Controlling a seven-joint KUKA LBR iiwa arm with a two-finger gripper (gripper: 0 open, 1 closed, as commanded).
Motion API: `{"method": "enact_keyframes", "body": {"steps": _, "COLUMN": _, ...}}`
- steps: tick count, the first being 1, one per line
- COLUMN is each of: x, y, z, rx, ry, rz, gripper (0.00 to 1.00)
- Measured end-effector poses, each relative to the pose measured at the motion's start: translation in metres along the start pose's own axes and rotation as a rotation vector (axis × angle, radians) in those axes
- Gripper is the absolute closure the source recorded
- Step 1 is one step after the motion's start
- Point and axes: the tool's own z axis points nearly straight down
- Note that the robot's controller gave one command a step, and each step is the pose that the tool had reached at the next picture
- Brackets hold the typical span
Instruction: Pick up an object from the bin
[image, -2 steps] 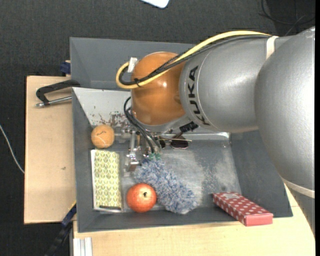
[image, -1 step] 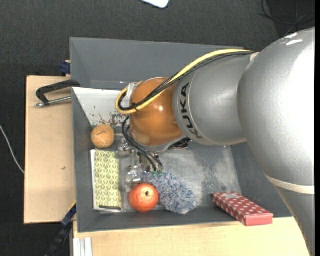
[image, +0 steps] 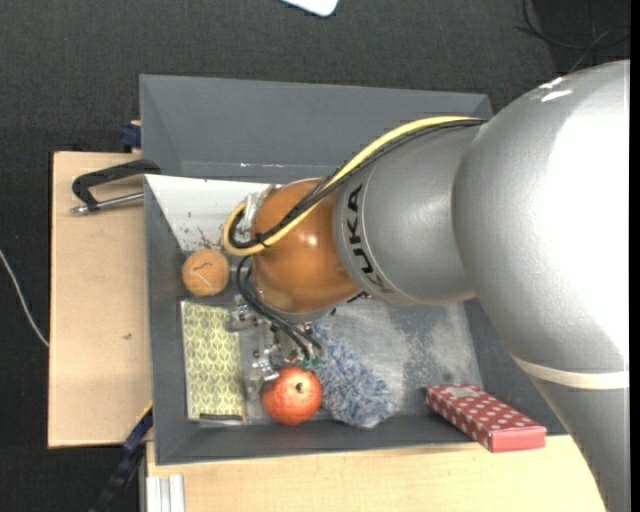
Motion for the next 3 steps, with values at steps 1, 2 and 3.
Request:
{"method": "enact_keyframes", "body": {"steps": 1, "x": 0.014, "y": -0.023, "z": -0.069, "rx": -0.002, "ry": 0.005, "rz": -0.146, "gripper": 0.00}}
{"method": "enact_keyframes", "body": {"steps": 2, "x": 0.018, "y": -0.038, "z": -0.079, "rx": -0.001, "ry": -0.006, "rz": -0.180, "gripper": 0.00}}
{"method": "enact_keyframes", "body": {"steps": 3, "x": 0.028, "y": -0.066, "z": 0.008, "rx": -0.003, "ry": 0.002, "rz": -0.482, "gripper": 1.00}}
